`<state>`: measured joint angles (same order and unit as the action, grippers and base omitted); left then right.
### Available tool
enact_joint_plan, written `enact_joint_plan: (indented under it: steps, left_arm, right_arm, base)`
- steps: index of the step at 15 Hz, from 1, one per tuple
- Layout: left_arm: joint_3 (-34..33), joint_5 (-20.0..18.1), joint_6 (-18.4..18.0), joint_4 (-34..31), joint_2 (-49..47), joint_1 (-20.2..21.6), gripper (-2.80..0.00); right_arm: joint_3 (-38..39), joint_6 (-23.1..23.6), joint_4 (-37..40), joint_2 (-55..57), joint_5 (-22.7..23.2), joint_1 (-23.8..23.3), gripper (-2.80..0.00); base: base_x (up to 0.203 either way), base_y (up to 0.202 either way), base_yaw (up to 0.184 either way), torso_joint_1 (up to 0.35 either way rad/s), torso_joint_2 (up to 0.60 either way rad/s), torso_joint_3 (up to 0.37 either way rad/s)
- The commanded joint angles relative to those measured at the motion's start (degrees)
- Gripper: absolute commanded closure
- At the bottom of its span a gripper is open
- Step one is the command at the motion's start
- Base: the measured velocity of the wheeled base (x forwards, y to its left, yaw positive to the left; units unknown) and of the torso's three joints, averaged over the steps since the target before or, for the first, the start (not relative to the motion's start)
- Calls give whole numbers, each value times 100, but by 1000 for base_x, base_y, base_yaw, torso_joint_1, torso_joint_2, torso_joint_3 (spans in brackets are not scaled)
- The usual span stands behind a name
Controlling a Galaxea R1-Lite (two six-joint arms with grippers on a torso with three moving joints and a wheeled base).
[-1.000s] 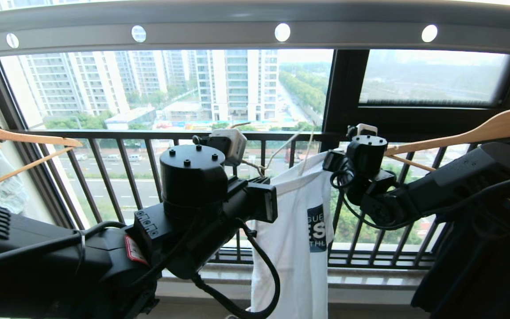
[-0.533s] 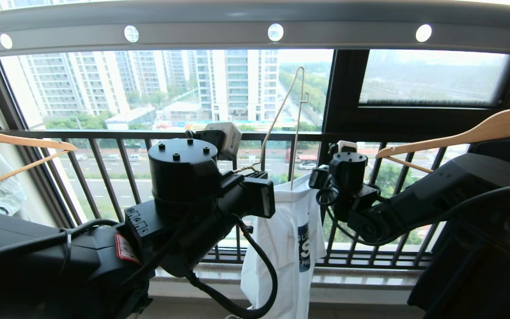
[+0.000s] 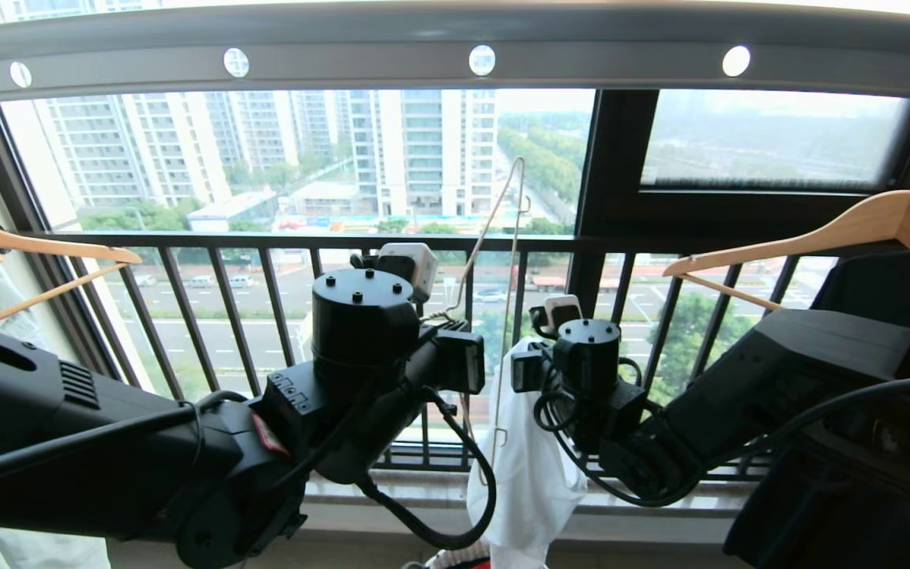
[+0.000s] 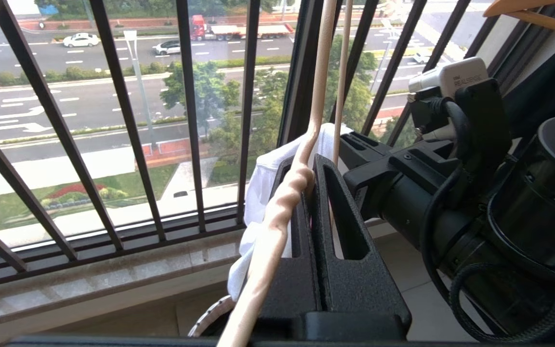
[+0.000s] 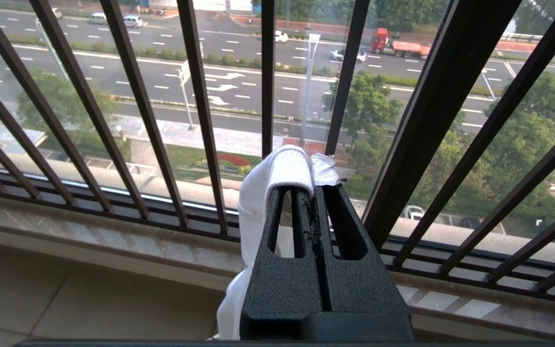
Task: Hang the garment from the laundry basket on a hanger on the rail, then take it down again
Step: Take the clothes off the clothes rack
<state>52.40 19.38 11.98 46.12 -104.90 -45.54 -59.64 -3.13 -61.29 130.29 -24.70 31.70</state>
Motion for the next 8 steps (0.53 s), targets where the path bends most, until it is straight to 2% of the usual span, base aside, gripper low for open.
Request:
enact_joint_plan:
  steps: [1, 4, 8]
  left_arm:
    - [10, 5, -231, -49, -230, 181, 0]
    - [16, 74, -487, -156, -365, 292, 0]
    - [127, 67, -761, -703, -491, 569, 0]
  right_arm:
    - [13, 1, -35, 209, 67, -26, 0]
    - [-4, 6, -34, 523, 280, -110, 0]
    - [39, 123, -23, 737, 448, -164, 0]
  base:
    - [0, 0, 0, 0, 0, 0]
    - [0, 0, 0, 0, 0, 0]
    - [0, 0, 0, 0, 0, 0]
